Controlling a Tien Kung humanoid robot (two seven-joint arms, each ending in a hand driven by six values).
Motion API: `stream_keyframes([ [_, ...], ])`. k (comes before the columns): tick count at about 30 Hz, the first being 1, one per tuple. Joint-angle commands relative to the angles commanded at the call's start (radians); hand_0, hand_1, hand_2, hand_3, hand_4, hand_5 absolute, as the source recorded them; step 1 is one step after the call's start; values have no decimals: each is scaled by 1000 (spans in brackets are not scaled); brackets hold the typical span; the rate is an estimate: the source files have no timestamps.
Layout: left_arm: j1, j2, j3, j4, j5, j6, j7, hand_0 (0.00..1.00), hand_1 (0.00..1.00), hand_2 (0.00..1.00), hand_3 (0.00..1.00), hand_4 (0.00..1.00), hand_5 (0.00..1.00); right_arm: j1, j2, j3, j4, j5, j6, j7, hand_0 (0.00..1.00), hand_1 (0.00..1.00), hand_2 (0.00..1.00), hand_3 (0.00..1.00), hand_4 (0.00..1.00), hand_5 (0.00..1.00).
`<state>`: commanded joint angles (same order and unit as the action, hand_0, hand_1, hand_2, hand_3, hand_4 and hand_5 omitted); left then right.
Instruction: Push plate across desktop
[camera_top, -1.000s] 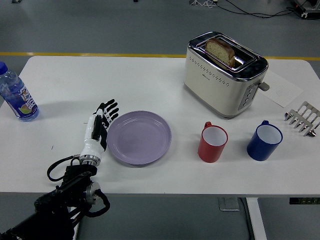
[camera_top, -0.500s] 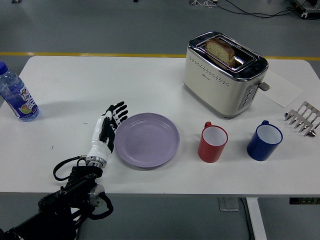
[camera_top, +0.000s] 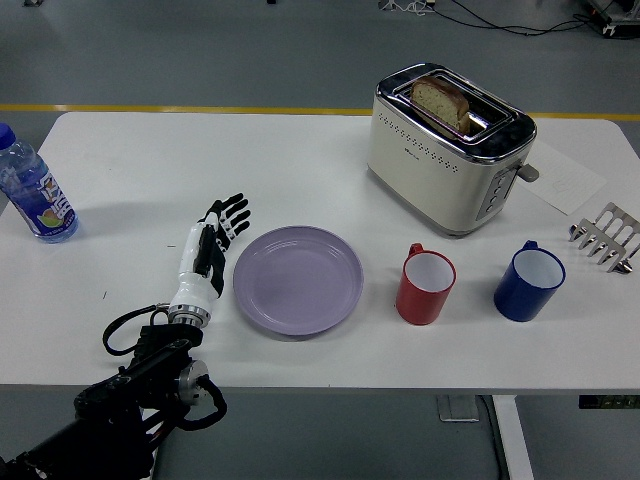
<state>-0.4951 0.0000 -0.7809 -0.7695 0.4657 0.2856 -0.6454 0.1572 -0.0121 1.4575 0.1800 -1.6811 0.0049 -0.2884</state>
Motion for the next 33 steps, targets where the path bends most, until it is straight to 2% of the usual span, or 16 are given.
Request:
stream_keyframes([
  [1,1,0,-7,0,3,4,0,771,789,799,748,451,998,0,0,0,0,1,0,0,639,620,656,585,375,178],
  [2,3,0,-30,0,15,12,0,708,736,772,710,453,998,1,-2,-2,0,3,0,0,639,620,656,585,376,178],
  [6,15,2,-99,-25,76,17,0,708,736,772,710,453,998,1,-7,0,0,4,-1,2,639,620,656,585,376,178],
  [7,18,22,-124,-47,114,0,0,708,736,772,710,453,998,1,-10,-4,0,15,-3,3,639,620,656,585,376,178],
  [8,21,34,-136,-65,148,-13,0,670,679,710,636,448,984,0,-11,-3,0,16,-4,3,639,620,657,585,377,179],
  [11,35,72,-165,-120,240,-55,9,670,679,710,636,448,984,1,-13,-3,0,16,-5,4,639,620,657,585,377,179],
  [13,48,102,-188,-167,286,-94,61,670,679,710,636,448,984,0,-14,-1,0,15,-6,5,639,620,657,585,377,179],
  [14,55,115,-202,-191,295,-118,100,609,646,652,589,446,963,0,-15,2,0,13,-6,5,639,620,657,586,377,178],
  [15,64,128,-216,-210,301,-135,131,609,646,652,589,446,963,-1,-15,3,0,13,-7,6,639,620,657,586,377,178],
  [19,102,187,-277,-275,295,-200,231,609,646,652,589,446,963,0,-17,2,0,21,-10,8,639,620,657,586,377,178],
  [20,107,196,-288,-282,294,-209,246,557,634,644,592,454,980,0,-18,2,0,23,-11,9,639,620,658,585,377,179],
  [23,142,249,-350,-307,273,-242,284,557,634,644,592,454,980,4,-19,3,0,27,-13,11,639,620,658,585,377,179],
  [28,191,303,-443,-318,240,-266,302,562,638,639,593,458,986,6,-21,3,0,30,-14,11,639,620,658,585,377,179],
  [31,230,340,-504,-309,196,-299,341,562,638,639,593,458,986,6,-21,4,0,32,-15,10,639,620,658,585,377,179],
  [32,237,346,-518,-305,184,-308,353,557,635,639,590,460,934,6,-21,5,0,32,-15,10,639,621,657,585,378,178],
  [33,247,353,-536,-298,172,-317,365,557,635,639,590,460,934,6,-20,5,0,31,-15,9,639,621,657,585,378,178],
])
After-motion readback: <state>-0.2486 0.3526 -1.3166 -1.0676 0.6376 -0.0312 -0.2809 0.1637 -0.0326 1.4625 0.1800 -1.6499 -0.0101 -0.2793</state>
